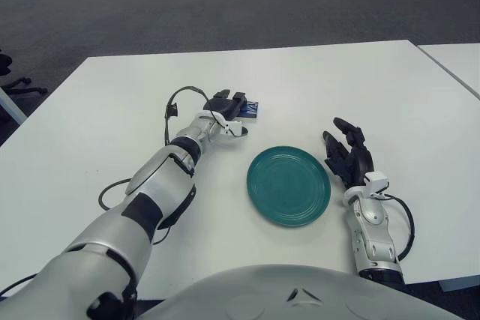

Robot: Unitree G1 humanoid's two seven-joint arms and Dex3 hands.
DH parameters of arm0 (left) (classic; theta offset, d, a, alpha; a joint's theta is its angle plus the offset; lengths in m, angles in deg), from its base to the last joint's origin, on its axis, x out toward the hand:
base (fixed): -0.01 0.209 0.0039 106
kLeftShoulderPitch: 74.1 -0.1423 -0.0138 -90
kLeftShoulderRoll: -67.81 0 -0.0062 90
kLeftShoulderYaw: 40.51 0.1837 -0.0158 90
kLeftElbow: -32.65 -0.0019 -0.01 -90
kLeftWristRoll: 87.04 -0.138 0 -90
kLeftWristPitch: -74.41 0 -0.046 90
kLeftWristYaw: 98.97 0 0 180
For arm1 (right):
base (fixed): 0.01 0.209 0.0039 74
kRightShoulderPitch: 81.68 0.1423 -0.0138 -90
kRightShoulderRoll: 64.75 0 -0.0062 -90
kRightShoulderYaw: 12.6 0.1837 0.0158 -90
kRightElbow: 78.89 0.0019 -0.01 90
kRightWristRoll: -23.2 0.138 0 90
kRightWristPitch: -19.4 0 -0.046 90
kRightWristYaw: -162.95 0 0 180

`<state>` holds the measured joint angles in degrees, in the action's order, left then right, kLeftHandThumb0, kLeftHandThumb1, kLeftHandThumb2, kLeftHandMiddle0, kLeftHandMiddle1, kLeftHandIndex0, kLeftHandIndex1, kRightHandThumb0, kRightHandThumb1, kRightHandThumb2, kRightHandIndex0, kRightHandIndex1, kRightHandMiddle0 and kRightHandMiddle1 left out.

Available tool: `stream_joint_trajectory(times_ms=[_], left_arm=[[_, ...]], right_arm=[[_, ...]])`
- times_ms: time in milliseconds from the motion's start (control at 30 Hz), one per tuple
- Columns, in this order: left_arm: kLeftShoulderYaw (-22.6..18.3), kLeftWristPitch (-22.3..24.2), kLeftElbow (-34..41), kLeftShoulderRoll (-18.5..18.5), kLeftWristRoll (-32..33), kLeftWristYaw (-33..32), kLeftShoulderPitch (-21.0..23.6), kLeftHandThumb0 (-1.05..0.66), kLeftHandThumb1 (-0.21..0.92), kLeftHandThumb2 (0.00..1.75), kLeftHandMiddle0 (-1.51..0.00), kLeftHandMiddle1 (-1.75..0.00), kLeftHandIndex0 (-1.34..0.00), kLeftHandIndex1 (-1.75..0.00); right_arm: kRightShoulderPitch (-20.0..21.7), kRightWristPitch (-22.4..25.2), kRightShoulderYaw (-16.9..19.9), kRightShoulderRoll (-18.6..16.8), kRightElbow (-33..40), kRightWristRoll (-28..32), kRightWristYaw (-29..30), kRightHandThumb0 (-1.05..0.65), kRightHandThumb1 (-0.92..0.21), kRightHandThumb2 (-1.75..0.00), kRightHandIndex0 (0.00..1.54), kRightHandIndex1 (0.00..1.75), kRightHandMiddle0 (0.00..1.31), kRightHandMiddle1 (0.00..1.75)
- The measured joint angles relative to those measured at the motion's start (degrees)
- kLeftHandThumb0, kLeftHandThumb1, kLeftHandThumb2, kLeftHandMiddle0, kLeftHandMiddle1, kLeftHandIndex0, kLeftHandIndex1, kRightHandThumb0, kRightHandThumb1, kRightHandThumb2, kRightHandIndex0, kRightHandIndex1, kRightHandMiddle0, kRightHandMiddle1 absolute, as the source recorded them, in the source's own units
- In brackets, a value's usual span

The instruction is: Put the gum into the plate.

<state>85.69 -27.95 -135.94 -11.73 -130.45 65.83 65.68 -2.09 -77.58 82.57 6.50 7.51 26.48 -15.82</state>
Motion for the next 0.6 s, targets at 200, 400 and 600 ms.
stream_joint_trajectory(times_ms=[200, 400, 600], left_arm=[[-0.02, 0.57, -0.05, 0.13, -0.02, -0.07, -0.16, -0.96, 0.92, 0.4, -0.31, -0.13, -0.04, -0.97], [-1.27, 0.31, 0.23, 0.07, 1.1, 4.55, 0.25, -0.82, 0.92, 0.42, -0.46, -1.28, -0.26, -1.23], [-1.84, -1.16, 1.17, -1.04, 2.02, 10.52, 2.16, -0.74, 0.92, 0.43, -0.57, -1.39, -0.39, -1.28]], right_arm=[[0.0, 0.0, -0.04, 0.17, 0.01, 0.0, 0.0, -0.5, -0.92, -0.62, 0.51, 0.06, 0.0, 0.84], [-0.1, 0.03, -0.02, 0.23, 0.17, -0.02, 0.16, -0.49, -0.92, -0.62, 0.51, 0.07, 0.0, 0.84], [0.17, -0.11, -0.11, 0.23, 0.95, -0.03, 0.16, -0.5, -0.92, -0.62, 0.51, 0.07, 0.0, 0.83]])
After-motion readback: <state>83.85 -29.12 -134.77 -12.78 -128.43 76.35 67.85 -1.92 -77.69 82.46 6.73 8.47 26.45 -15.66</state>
